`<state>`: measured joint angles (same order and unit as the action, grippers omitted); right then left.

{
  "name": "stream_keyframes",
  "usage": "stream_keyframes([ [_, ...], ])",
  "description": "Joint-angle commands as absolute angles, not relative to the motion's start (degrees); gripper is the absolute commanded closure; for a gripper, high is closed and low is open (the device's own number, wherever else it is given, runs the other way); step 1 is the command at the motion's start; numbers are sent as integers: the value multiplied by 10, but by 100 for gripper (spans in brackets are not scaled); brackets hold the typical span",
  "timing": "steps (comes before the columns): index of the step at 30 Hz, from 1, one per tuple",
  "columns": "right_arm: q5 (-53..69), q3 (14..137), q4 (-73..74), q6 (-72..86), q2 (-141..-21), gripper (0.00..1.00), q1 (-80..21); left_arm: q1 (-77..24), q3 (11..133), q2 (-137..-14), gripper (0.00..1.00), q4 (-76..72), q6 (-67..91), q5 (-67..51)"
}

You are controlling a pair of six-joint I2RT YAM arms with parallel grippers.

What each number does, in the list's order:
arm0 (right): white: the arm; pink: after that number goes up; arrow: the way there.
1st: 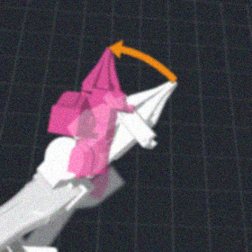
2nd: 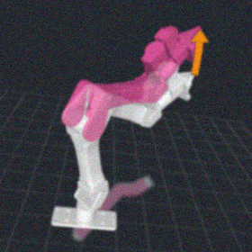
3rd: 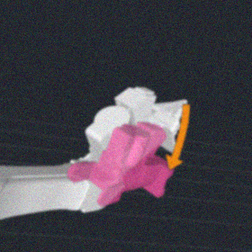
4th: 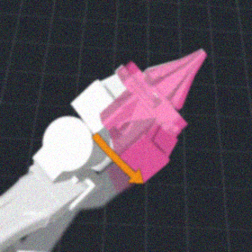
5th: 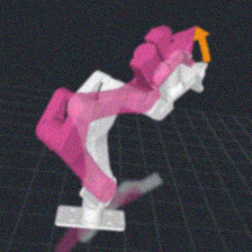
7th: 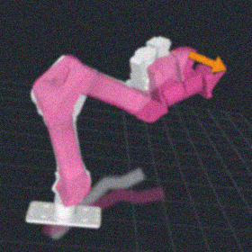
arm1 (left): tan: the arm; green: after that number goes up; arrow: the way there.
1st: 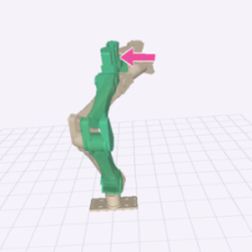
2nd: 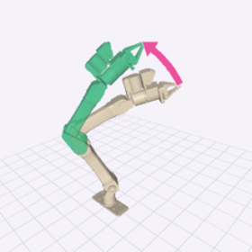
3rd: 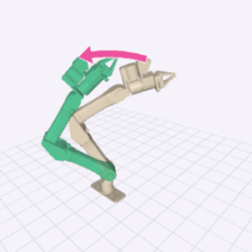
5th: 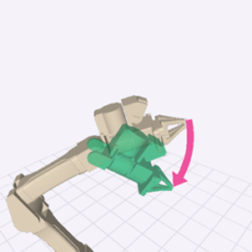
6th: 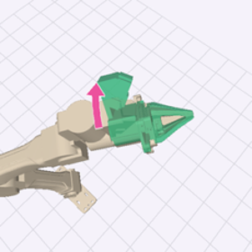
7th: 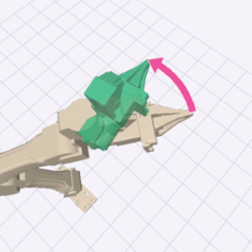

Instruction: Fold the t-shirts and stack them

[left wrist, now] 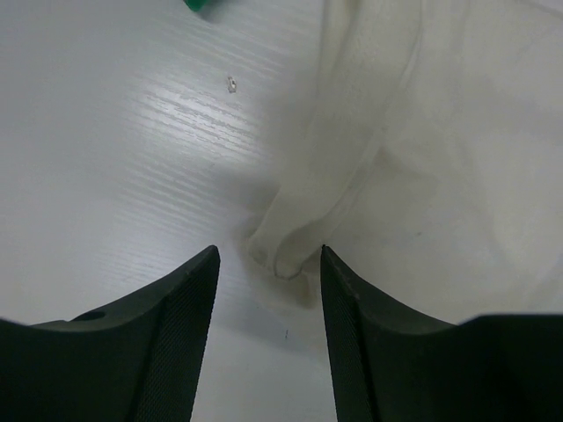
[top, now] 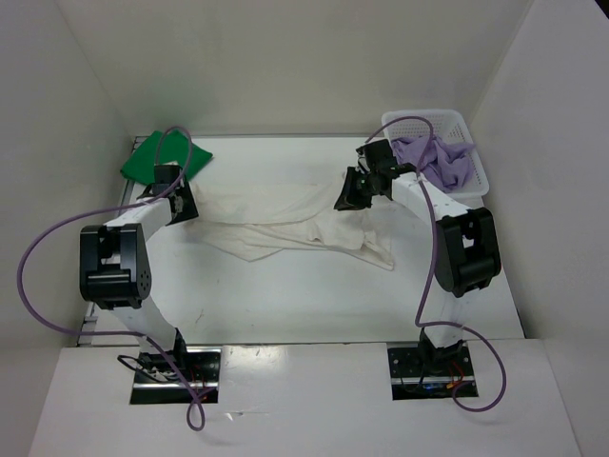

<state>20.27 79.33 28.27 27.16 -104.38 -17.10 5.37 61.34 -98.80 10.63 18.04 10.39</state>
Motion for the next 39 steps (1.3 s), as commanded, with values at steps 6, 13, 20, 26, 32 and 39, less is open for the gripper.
stream_keyframes([
  [6,221,786,254,269,-1034,80,-172,54,642,-997,51,79,166,125],
  [13,221,780,254,269,-1034,80,-172,54,659,-1011,69,74,161,137],
  [20,207,755,254,269,-1000,62,-172,54,654,-1011,79,74,156,137],
  [26,168,692,273,280,-965,50,-172,54,654,-986,92,84,175,129],
  [32,135,614,288,306,-895,50,-152,54,654,-938,100,103,208,92],
  [39,97,568,315,340,-825,50,-152,54,664,-920,100,127,248,11],
])
